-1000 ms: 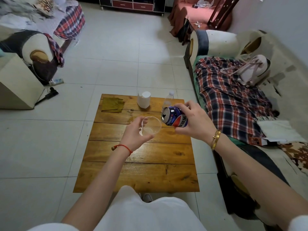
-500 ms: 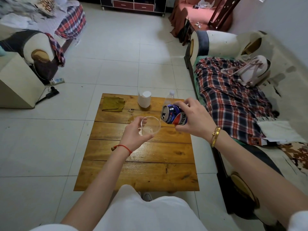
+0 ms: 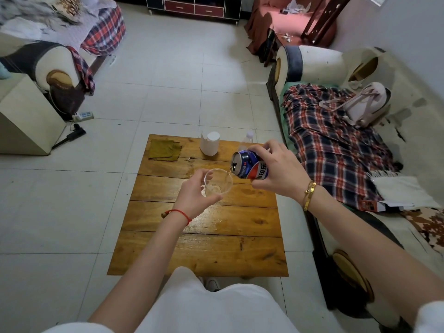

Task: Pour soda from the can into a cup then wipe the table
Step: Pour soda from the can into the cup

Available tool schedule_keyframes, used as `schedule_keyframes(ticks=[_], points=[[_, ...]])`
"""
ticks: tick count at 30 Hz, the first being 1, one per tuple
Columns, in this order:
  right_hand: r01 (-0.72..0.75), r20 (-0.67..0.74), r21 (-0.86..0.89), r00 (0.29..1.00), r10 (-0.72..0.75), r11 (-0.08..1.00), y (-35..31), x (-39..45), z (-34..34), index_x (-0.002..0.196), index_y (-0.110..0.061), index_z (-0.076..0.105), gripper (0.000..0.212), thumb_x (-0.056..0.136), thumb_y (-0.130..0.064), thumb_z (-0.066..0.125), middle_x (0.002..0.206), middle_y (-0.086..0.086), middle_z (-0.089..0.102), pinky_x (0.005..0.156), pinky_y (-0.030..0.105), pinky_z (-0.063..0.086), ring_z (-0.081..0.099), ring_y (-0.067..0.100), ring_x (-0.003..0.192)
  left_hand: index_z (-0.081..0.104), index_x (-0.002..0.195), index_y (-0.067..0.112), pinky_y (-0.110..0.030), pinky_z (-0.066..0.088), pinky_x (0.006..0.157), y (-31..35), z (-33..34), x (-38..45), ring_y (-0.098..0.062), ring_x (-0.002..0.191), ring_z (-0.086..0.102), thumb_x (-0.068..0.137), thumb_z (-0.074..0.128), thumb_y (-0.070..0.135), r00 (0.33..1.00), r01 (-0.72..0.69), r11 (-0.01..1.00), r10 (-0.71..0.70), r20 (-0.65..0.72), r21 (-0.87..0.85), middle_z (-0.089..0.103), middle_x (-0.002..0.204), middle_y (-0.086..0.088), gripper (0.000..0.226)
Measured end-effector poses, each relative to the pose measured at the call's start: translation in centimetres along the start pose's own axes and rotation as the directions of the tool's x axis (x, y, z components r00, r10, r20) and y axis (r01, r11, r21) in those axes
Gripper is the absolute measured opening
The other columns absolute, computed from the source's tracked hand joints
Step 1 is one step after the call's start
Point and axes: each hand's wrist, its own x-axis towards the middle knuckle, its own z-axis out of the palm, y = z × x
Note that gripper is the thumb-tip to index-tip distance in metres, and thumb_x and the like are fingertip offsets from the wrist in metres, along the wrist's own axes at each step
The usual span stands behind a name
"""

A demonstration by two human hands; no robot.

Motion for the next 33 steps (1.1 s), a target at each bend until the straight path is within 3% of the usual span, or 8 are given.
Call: schedule_keyframes(ticks=[33], points=[[0.031, -0.018, -0.038, 0.999, -0.031, 0.999, 0.4, 1.7, -0.8, 0.138, -0.031, 0.040, 0.076, 0.070, -0.048, 0.071, 0.118, 0.004, 0.046, 0.087, 0.029, 0.042, 0.044, 0.019, 0.104, 0.050, 0.129, 0.022, -0.033, 0.050, 0.102, 0.1, -0.1, 1.5, -0.013, 0.115, 0.057, 0.072, 0.085, 0.028, 1.000, 0.016, 1.000, -0.016, -0.017, -0.002, 0.061, 0.127, 0.004, 0.067]])
